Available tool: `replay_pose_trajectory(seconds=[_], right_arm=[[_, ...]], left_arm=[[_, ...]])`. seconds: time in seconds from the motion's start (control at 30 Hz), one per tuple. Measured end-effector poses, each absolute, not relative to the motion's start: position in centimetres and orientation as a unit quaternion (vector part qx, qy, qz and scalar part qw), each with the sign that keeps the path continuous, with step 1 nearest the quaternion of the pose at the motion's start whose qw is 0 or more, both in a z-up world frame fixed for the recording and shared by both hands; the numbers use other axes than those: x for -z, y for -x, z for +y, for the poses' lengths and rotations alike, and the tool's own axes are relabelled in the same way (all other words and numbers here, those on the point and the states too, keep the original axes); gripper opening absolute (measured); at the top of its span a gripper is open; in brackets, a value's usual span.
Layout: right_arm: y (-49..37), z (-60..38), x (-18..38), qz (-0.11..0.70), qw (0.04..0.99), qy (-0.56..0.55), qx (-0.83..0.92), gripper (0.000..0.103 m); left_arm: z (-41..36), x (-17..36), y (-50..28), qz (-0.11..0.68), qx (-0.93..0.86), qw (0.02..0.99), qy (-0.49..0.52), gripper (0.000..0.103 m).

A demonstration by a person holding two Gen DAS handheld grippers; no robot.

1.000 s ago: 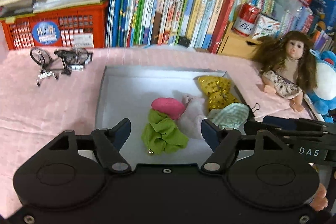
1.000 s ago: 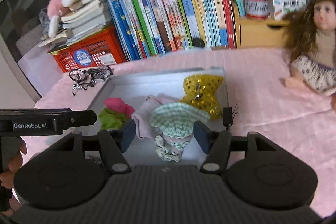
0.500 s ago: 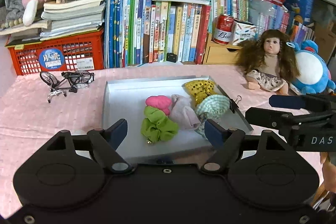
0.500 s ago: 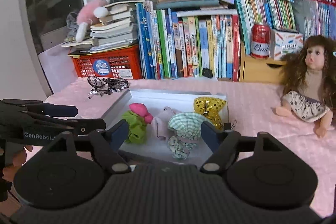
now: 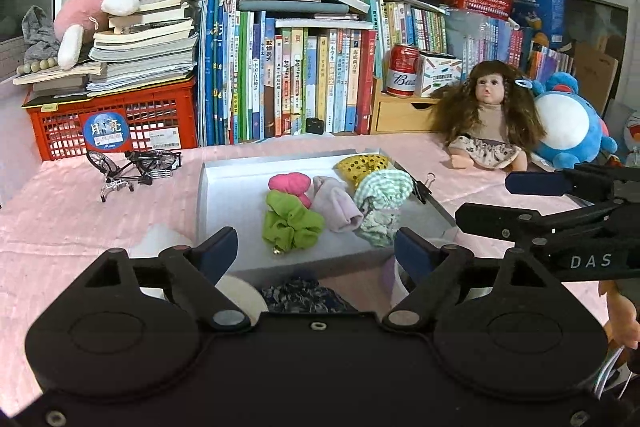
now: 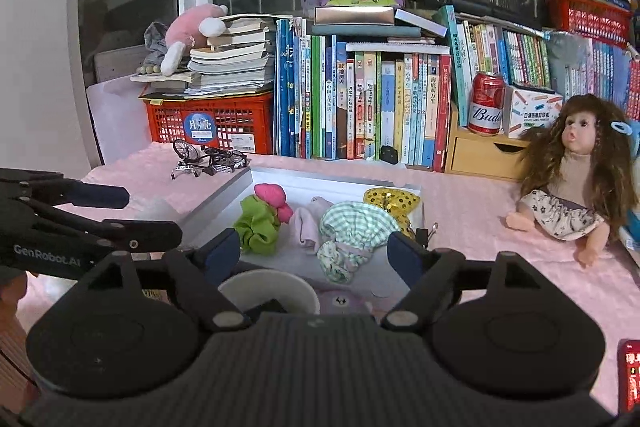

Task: Organize soft objects
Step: 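Withdraw both tools from the tray back toward the cups and remaining items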

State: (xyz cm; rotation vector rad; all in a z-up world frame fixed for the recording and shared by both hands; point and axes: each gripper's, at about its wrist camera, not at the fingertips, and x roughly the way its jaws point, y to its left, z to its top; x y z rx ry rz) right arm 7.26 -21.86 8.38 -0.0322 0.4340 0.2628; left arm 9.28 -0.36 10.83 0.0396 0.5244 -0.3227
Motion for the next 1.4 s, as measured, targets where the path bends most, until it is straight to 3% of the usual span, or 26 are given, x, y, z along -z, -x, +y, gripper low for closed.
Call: replay_pose_trajectory(seconds=[0.83,1.4], right_arm=[[-2.9,-24.5,-3.6,0.186,0.979,0.058,-0.063,0.097],[-4.4,-24.5,0.1,0.223,0.969,0.101,-0.036,0.097]], left_arm=[[4.5,-5.5,-2.0,0.208,0.097,0.973,-0.024,0.096],[7.5,-1.6,-0.1,0.271,0.051,0.961,-0.025,0.096]])
